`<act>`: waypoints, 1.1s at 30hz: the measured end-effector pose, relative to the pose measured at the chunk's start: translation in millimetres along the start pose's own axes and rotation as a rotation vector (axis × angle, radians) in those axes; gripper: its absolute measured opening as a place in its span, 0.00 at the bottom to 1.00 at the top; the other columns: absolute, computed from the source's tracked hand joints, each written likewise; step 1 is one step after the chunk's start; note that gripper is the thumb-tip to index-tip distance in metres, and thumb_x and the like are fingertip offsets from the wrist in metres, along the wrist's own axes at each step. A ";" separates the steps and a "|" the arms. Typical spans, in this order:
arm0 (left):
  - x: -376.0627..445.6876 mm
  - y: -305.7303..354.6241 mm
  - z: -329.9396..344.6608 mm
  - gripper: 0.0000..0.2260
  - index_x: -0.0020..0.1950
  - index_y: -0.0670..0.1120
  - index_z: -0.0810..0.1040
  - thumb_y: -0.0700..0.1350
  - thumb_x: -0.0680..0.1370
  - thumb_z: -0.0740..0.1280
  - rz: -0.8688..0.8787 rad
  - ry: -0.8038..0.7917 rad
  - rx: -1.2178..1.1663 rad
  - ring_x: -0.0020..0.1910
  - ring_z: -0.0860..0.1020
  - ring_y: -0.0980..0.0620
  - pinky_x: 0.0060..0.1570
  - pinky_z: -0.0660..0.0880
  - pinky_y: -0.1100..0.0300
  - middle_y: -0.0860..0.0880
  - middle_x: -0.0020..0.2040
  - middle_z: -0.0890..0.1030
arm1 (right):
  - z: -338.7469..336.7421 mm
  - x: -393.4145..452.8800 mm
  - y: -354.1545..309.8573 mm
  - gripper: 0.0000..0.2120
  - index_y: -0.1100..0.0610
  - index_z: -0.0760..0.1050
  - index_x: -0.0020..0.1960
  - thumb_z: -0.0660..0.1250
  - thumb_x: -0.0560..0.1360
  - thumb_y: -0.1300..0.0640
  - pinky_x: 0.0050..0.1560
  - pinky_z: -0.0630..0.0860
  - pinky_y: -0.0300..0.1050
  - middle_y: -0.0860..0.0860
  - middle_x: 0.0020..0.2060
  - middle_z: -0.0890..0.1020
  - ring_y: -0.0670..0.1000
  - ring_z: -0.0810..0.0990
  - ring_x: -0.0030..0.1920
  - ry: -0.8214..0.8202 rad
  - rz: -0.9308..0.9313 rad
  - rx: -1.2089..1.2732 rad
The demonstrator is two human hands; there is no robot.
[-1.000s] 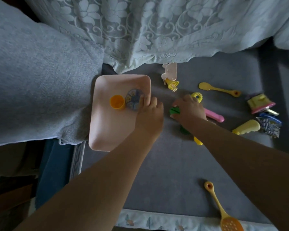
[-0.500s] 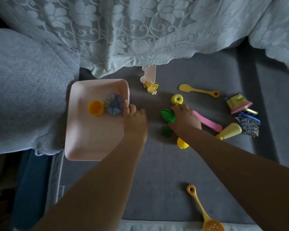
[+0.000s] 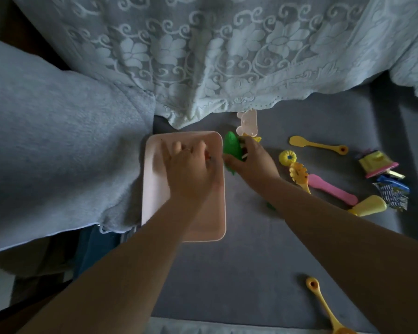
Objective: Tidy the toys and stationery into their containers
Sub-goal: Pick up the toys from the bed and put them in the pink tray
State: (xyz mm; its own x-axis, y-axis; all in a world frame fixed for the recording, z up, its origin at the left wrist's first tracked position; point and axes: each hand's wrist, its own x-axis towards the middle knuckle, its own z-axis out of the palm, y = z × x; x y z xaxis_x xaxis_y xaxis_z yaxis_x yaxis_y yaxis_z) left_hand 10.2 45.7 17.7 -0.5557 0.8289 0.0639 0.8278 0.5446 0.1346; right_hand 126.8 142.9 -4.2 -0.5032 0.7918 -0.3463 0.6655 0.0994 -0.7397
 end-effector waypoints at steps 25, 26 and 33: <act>128.6 80.1 99.7 0.28 0.76 0.48 0.57 0.45 0.78 0.65 0.198 -0.546 -0.152 0.68 0.65 0.41 0.62 0.70 0.50 0.42 0.71 0.63 | -17.5 75.7 60.8 0.33 0.48 0.64 0.71 0.72 0.69 0.47 0.57 0.76 0.53 0.54 0.64 0.67 0.59 0.77 0.59 0.000 0.237 -0.188; 130.3 80.6 102.5 0.26 0.74 0.47 0.61 0.45 0.78 0.64 0.213 -0.548 -0.139 0.67 0.67 0.41 0.61 0.71 0.49 0.42 0.71 0.63 | -16.2 77.6 59.7 0.31 0.48 0.65 0.70 0.71 0.69 0.47 0.56 0.76 0.52 0.54 0.62 0.67 0.59 0.76 0.59 -0.009 0.227 -0.220; 134.4 76.0 108.4 0.16 0.64 0.43 0.72 0.46 0.78 0.66 0.223 -0.440 -0.205 0.59 0.73 0.43 0.56 0.73 0.52 0.43 0.65 0.69 | -6.5 80.6 57.7 0.22 0.48 0.71 0.64 0.70 0.71 0.50 0.56 0.76 0.52 0.54 0.58 0.70 0.59 0.75 0.57 -0.026 0.227 -0.246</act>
State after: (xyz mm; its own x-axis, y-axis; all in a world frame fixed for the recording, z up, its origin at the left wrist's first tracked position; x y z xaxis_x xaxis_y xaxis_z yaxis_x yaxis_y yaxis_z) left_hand 6.8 212.3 -70.7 -0.2471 0.9209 -0.3016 0.8656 0.3496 0.3584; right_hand 128.2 216.4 -71.1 -0.3386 0.7952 -0.5030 0.8737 0.0674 -0.4817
